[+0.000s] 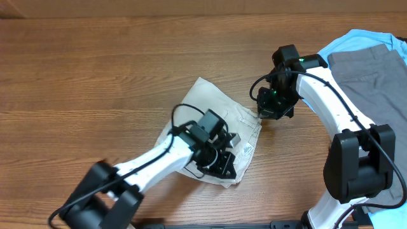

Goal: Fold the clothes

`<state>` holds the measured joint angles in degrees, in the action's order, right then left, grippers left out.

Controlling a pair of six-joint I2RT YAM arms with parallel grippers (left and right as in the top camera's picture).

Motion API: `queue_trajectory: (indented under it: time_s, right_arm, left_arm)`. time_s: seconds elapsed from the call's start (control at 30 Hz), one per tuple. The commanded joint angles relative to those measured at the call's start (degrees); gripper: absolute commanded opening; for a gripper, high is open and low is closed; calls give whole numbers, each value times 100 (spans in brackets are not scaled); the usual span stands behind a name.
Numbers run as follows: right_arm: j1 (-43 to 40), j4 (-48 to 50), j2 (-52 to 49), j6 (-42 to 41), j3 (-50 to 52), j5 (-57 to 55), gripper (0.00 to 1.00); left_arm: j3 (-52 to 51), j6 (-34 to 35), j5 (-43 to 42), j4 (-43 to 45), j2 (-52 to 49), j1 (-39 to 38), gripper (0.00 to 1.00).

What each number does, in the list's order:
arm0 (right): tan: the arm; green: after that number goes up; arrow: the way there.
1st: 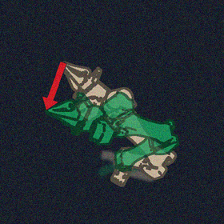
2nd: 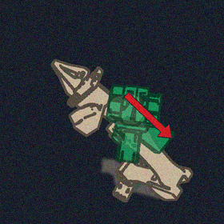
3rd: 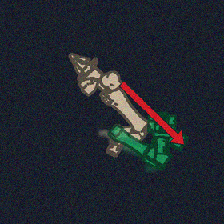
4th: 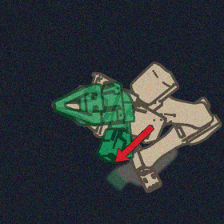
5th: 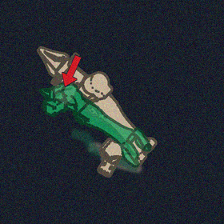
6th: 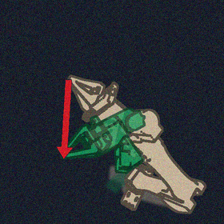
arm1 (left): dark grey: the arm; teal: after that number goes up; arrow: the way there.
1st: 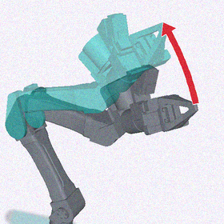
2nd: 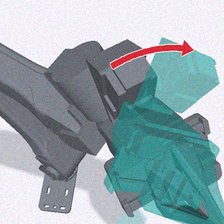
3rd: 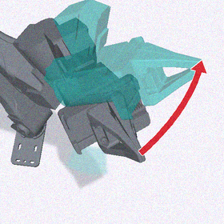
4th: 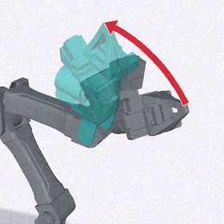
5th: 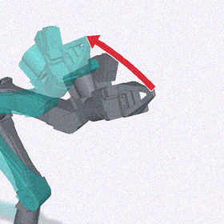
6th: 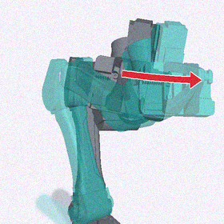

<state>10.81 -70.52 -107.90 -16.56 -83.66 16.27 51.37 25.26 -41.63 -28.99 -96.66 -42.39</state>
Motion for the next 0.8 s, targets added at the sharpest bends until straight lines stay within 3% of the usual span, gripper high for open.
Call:
queue_trajectory:
  time_s: [0.0, 0.03, 0.07, 0.23, 0.43, 0.77]
  right_arm:
    - [-33, -70, -2, 31, -103, -129, 49]
    - [-33, -107, -2, 33, -103, -129, 80]
    - [-33, -116, -2, 31, -103, -129, 100]
    - [-33, -72, -2, 31, -103, -127, 100]
    - [-33, 76, -2, 31, -101, -127, 100]
    - [-33, 833, -2, 31, -103, -127, 100]
  left_arm:
    - [-271, 468, 153, 525, -470, -42, 4]
    - [-291, 551, 136, 656, -599, -39, 4]
    - [-295, 568, 85, 732, -719, -39, 4]
    - [-295, 557, -162, 1027, -1237, -199, 4]
    - [-227, 540, -367, 1104, -1095, -229, 4]
    - [-59, 566, -197, 1080, 756, 17, 4]
